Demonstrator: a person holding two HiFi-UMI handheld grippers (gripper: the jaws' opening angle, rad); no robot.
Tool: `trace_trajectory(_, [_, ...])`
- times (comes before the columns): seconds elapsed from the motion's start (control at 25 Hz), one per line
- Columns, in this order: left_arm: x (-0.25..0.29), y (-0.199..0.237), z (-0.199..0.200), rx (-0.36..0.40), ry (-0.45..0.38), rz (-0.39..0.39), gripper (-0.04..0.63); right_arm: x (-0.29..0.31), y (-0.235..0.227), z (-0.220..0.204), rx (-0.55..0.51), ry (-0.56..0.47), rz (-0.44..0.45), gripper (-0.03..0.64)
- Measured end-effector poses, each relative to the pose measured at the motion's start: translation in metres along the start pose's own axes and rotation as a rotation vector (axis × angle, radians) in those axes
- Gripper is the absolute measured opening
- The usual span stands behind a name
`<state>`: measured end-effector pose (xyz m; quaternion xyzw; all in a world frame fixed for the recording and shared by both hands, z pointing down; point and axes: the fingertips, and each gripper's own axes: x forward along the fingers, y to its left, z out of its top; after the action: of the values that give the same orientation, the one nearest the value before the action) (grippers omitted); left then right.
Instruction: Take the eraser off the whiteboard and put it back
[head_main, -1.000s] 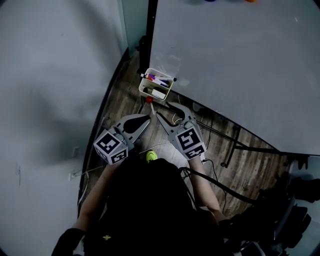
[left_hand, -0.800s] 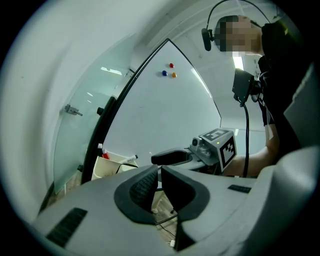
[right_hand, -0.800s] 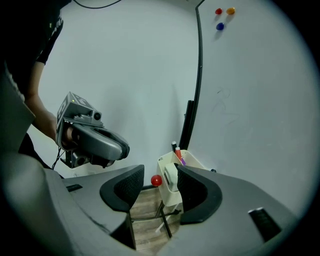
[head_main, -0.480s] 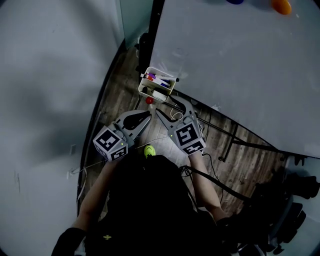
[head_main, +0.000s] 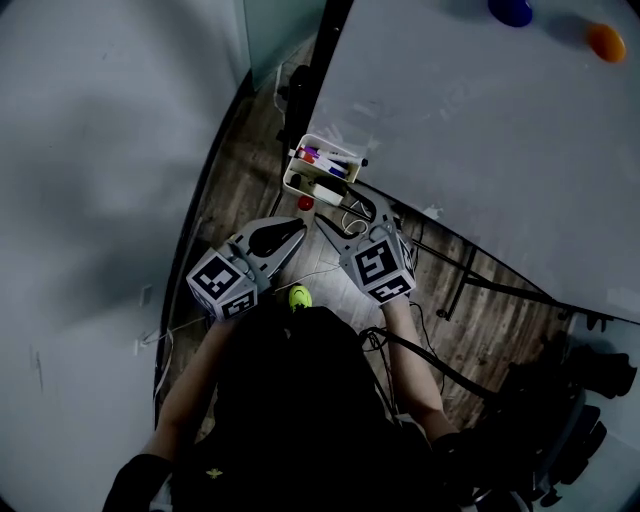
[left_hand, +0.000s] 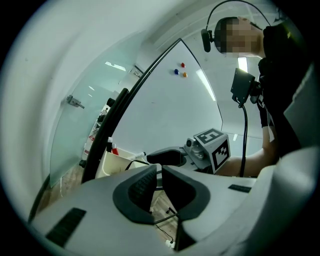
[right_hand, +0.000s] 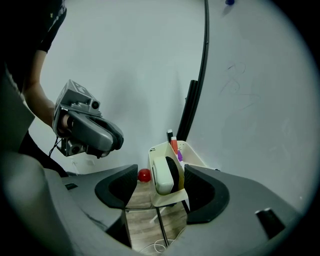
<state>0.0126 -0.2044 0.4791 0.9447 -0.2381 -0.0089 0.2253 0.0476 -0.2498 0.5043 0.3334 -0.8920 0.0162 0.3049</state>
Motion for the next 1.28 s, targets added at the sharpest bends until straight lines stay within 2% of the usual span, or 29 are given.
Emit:
trace_trajectory(0.16, [-0.003, 0.003, -0.002, -0.024, 0.021, 0.011, 0.037, 0.007, -0.002, -0.006, -0.006, 0.026, 0.007, 0.268])
trace_trajectory(0.44, [-0.01, 0.01, 0.0, -0.028, 0.01, 0.025, 0.037, 0.012, -0.003, -0.013, 0.002, 0.045, 0.001, 0.245])
trace_trajectory(0.52, [-0.01, 0.011, 0.001, -0.026, 0.008, 0.027, 0.037, 0.012, -0.004, -0.012, 0.001, 0.041, -0.005, 0.223])
trace_trajectory(0.56, [-0.01, 0.012, 0.002, -0.025, 0.007, 0.027, 0.037, 0.013, -0.005, -0.013, -0.001, 0.041, -0.008, 0.188])
trace_trajectory(0.68, [-0.009, 0.011, 0.003, -0.021, 0.005, 0.026, 0.037, 0.012, -0.008, -0.015, -0.013, 0.046, -0.017, 0.163])
trace_trajectory(1.28, [-0.014, 0.009, 0.002, -0.012, 0.007, 0.035, 0.037, 0.009, -0.008, -0.008, -0.015, 0.017, -0.03, 0.155])
